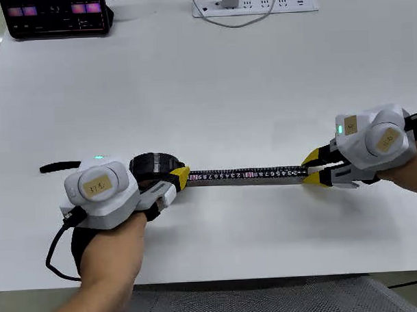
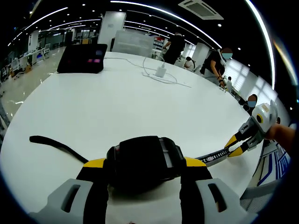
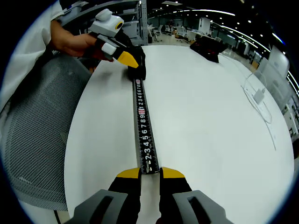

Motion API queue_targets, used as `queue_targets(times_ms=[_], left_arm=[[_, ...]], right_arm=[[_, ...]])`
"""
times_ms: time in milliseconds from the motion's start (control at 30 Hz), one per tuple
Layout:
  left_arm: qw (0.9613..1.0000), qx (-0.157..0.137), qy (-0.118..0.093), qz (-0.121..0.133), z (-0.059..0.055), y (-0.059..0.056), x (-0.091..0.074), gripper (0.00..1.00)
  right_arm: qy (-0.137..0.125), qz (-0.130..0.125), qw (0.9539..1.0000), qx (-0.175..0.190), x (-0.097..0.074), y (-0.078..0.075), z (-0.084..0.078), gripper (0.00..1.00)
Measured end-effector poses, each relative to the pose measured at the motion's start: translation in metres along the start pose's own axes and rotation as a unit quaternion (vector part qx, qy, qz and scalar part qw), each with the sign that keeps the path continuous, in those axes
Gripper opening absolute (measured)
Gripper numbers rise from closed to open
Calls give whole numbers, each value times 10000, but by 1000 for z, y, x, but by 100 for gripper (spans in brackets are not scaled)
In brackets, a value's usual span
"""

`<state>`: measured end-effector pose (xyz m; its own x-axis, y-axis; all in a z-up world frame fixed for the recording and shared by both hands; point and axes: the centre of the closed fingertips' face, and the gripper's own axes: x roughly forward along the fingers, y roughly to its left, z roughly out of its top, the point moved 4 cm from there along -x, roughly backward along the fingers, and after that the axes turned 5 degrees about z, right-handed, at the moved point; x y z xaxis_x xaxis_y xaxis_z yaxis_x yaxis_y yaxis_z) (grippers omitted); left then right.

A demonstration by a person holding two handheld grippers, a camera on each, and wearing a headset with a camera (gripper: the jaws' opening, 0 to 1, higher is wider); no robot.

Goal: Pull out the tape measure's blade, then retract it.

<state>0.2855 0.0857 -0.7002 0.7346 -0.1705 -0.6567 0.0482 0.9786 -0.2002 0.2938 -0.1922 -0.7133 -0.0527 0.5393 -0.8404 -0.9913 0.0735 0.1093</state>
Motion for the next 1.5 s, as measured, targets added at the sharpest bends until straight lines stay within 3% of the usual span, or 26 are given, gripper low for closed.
queue_targets(times_ms=[800, 1500], left_arm=[[9999, -73, 18, -79, 0, 1, 0, 58], [9998, -150, 62, -100, 1, 1, 2, 58]], right_arm=[[-239, 183, 9995, 19, 15, 2, 23, 11], [-300, 320, 9990, 12, 25, 1, 39, 11]])
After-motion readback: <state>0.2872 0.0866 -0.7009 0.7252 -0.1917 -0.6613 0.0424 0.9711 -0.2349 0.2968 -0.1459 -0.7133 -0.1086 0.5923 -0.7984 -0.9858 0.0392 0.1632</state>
